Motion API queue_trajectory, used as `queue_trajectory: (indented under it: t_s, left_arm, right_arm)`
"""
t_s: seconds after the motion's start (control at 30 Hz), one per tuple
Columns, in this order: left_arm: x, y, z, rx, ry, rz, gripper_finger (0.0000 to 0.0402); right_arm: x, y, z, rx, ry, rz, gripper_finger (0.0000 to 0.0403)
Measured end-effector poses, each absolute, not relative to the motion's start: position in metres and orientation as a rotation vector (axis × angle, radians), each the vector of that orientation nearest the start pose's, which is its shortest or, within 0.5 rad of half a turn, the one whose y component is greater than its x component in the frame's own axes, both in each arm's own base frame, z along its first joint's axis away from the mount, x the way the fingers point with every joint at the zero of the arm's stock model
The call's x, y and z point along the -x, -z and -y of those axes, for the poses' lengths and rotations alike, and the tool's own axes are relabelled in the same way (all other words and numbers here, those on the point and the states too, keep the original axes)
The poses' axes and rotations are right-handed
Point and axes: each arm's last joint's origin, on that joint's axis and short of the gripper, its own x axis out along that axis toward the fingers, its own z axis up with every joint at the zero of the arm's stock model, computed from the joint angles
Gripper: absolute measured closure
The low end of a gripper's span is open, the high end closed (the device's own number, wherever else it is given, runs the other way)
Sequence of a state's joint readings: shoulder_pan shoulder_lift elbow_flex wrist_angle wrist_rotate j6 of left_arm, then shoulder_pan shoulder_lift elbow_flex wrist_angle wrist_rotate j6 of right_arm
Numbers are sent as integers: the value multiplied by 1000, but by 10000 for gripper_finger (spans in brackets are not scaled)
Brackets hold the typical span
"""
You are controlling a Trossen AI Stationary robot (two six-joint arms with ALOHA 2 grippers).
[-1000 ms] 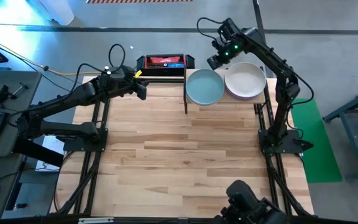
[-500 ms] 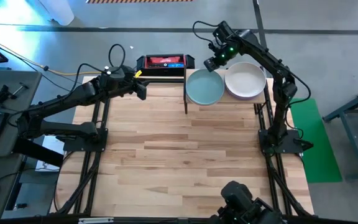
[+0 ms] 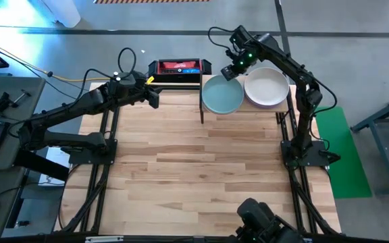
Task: Place and stack plates onto a shelf
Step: Stack the green plate on top of the gray plate on the shelf
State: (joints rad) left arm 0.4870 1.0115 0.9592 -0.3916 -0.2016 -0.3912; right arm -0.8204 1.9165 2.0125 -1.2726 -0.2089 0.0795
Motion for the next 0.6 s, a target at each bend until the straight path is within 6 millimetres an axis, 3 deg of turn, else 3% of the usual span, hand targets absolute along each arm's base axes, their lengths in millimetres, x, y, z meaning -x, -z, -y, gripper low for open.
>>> queue_trajectory:
  t_s: [0.6]
  left_arm:
    - [-187,-333,-105,433,-757,-311,284]
  right_arm:
    - [-265,-340,273,-703,615,-1095,352]
